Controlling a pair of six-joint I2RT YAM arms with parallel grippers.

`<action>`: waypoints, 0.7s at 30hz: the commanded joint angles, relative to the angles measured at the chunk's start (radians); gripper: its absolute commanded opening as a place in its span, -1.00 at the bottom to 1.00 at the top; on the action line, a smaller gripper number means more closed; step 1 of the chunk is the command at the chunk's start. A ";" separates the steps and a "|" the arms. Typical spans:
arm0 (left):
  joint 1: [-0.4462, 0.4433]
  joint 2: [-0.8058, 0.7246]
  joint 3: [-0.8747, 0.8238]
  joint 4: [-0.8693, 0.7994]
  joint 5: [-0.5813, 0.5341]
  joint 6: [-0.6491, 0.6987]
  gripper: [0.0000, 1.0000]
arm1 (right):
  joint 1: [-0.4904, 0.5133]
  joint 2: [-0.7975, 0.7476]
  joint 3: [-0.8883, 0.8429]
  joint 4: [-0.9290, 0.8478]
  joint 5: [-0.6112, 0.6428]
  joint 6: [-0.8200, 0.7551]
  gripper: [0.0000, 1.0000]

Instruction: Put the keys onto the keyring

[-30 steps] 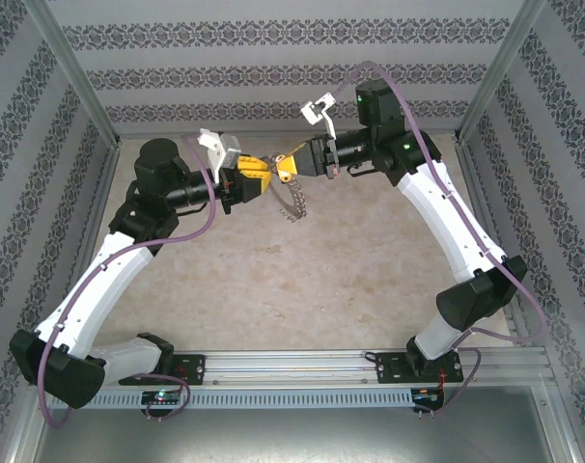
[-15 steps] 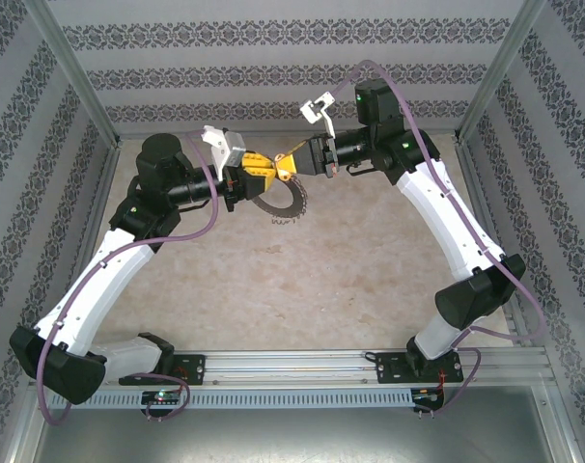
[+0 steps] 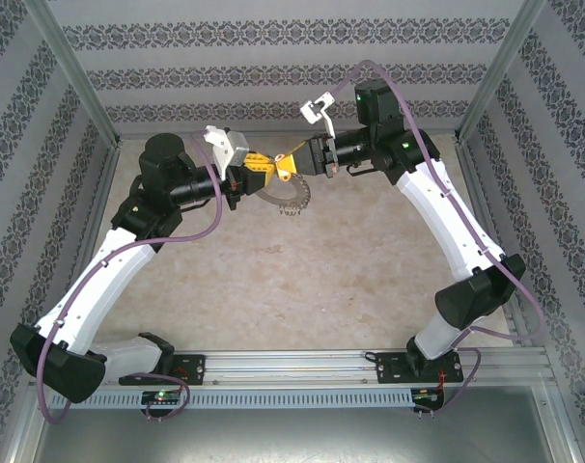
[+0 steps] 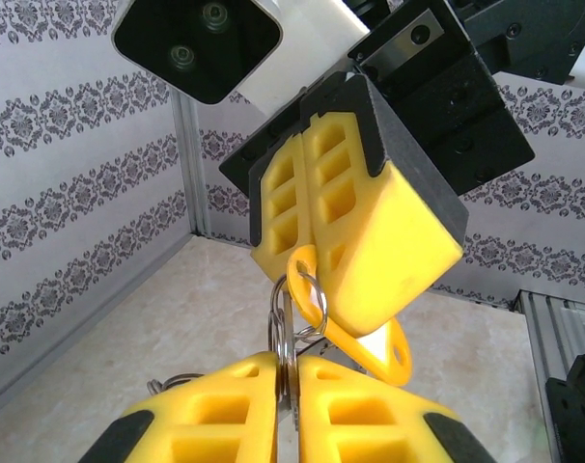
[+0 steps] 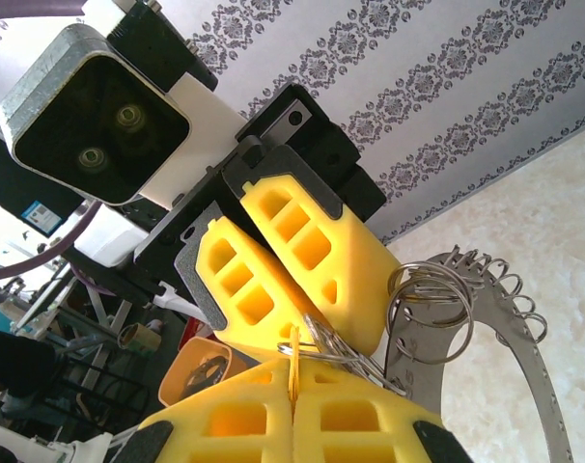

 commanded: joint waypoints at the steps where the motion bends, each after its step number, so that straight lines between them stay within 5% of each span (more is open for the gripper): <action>1: -0.022 -0.009 0.027 -0.007 0.034 0.017 -0.67 | 0.007 -0.020 0.022 0.010 -0.019 0.006 -1.00; 4: -0.022 -0.031 0.006 -0.015 0.056 0.017 -0.46 | 0.001 -0.026 0.022 0.014 -0.013 0.010 -1.00; 21: -0.021 -0.048 0.036 -0.160 -0.027 0.143 -0.59 | -0.005 -0.030 0.030 0.020 -0.035 0.021 -1.00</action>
